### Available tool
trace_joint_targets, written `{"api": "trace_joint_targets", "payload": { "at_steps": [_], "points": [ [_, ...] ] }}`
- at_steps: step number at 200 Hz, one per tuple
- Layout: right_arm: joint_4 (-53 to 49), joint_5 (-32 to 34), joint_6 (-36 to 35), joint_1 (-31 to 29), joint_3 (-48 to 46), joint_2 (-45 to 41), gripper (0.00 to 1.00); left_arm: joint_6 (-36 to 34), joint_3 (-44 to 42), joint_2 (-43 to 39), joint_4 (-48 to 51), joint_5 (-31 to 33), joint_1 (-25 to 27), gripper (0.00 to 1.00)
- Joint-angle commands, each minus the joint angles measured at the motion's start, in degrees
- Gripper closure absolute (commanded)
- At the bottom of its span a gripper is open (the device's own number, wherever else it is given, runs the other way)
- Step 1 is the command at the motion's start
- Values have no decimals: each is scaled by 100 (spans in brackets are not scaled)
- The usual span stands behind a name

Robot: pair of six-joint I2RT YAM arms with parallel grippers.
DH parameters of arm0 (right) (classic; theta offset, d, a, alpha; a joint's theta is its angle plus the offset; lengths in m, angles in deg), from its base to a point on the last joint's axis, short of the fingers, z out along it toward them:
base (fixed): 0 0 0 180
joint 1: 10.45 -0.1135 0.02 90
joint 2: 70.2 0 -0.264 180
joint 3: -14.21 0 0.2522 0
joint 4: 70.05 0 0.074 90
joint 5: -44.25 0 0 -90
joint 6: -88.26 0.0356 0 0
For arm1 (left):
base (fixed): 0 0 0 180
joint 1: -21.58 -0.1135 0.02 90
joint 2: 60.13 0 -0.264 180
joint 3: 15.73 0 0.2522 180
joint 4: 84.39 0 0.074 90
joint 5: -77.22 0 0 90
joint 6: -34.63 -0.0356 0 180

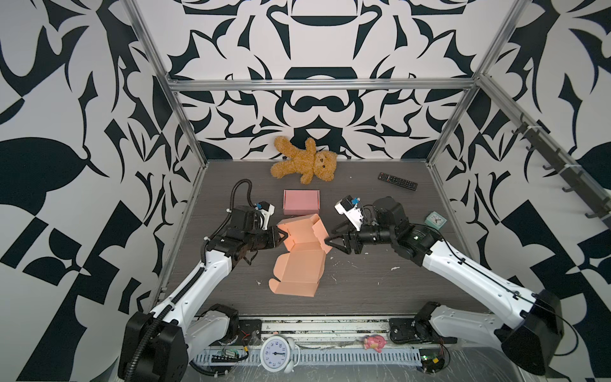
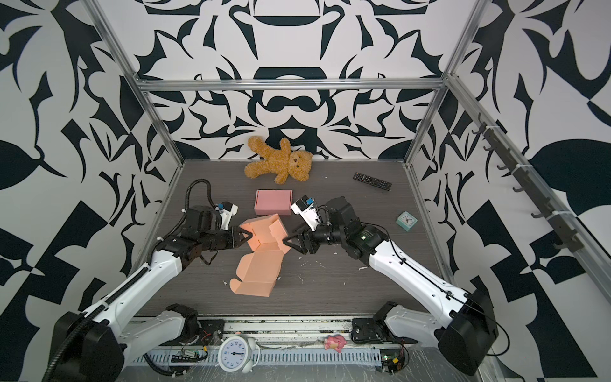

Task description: Fold the paper box

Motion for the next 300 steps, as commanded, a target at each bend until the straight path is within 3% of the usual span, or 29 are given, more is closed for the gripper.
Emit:
{"api": "trace_joint_targets", "payload": {
  "at_steps": [1, 48, 88, 168, 188, 222, 300],
  "points": [
    [185, 509, -98, -124, 235, -111, 43, 32, 109, -14, -63, -139, -20, 86],
    [150, 839, -143, -248, 255, -138, 46, 42, 105, -13, -87, -156, -20, 86],
    [297, 602, -82, -249, 213, -320, 36, 41, 114, 49, -124, -178, -20, 86],
    [555, 156, 138, -258, 339, -14, 33, 63, 108, 23, -125, -202, -20, 86],
    [161, 318, -71, -353, 555, 172, 29, 59, 105, 31, -133, -209, -20, 86],
    [-152, 565, -259, -425, 693, 323, 29, 65, 105, 32, -133, -214, -20, 86],
    [-508, 1382, -582, -443, 698, 69, 42, 76, 74, 30, -150, -205, -20, 86]
  ]
}}
